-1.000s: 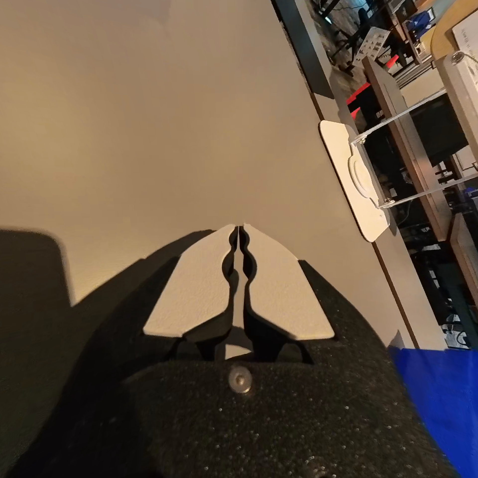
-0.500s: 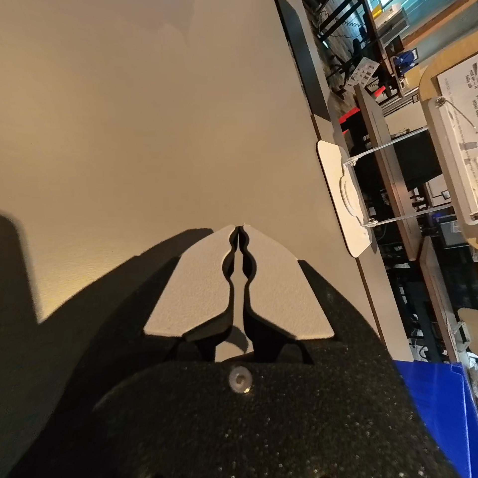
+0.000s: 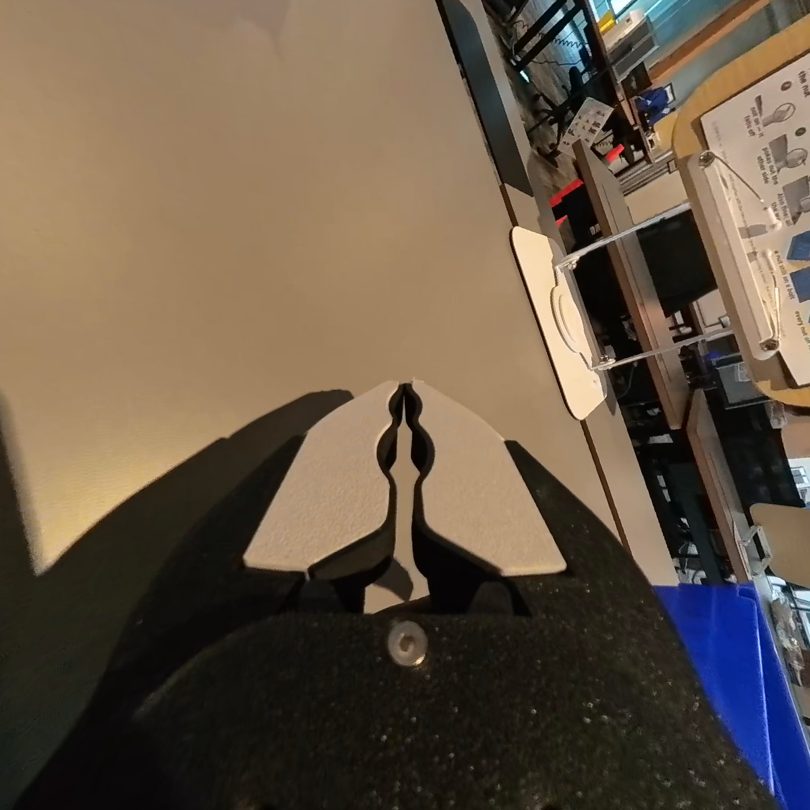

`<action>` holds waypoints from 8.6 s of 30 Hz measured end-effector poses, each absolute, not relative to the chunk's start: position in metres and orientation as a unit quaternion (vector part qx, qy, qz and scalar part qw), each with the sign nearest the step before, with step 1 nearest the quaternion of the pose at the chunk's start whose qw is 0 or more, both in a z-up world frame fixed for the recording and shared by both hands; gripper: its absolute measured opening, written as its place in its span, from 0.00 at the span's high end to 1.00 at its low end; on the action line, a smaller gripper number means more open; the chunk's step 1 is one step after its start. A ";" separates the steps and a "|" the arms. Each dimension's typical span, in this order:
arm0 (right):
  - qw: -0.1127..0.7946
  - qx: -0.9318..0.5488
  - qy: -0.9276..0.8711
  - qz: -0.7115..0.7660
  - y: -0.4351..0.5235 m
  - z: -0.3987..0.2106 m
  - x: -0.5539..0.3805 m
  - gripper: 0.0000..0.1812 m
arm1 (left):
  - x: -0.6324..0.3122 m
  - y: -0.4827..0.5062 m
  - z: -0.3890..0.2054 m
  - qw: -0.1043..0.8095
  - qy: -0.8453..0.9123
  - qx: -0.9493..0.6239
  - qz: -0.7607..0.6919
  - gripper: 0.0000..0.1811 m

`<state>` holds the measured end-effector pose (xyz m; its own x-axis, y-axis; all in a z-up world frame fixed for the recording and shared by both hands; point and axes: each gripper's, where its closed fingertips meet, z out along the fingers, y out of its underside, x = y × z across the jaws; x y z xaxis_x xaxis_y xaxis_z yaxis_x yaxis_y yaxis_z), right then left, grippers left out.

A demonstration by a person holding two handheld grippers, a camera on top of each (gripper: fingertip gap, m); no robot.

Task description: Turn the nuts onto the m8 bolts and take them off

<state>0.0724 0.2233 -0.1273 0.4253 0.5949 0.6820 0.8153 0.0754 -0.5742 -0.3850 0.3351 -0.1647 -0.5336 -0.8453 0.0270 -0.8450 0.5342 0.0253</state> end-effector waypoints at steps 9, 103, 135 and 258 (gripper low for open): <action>0.552 -0.665 -0.495 -0.091 0.219 -0.117 0.079 1.00 | -0.355 0.367 -0.096 -0.169 -0.808 0.563 -0.046 0.96; 0.556 -0.696 -0.454 -0.014 0.127 -0.121 0.050 0.97 | 0.005 0.108 -0.155 -0.299 -0.588 0.734 0.159 0.84; 0.577 -0.646 -0.414 0.280 0.084 -0.075 0.016 0.98 | 0.006 0.081 -0.079 -0.560 -0.584 0.522 0.270 0.92; 0.427 -0.650 -0.594 0.203 0.072 -0.125 -0.013 0.91 | -0.067 0.133 -0.086 -0.656 -0.519 0.547 -0.025 0.92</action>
<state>-0.0130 0.0720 -0.1246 0.2115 0.9466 0.2436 0.5990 0.0714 -0.7976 -0.0671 0.1328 -0.0860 0.4610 -0.5350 -0.7080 -0.6005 0.3993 -0.6928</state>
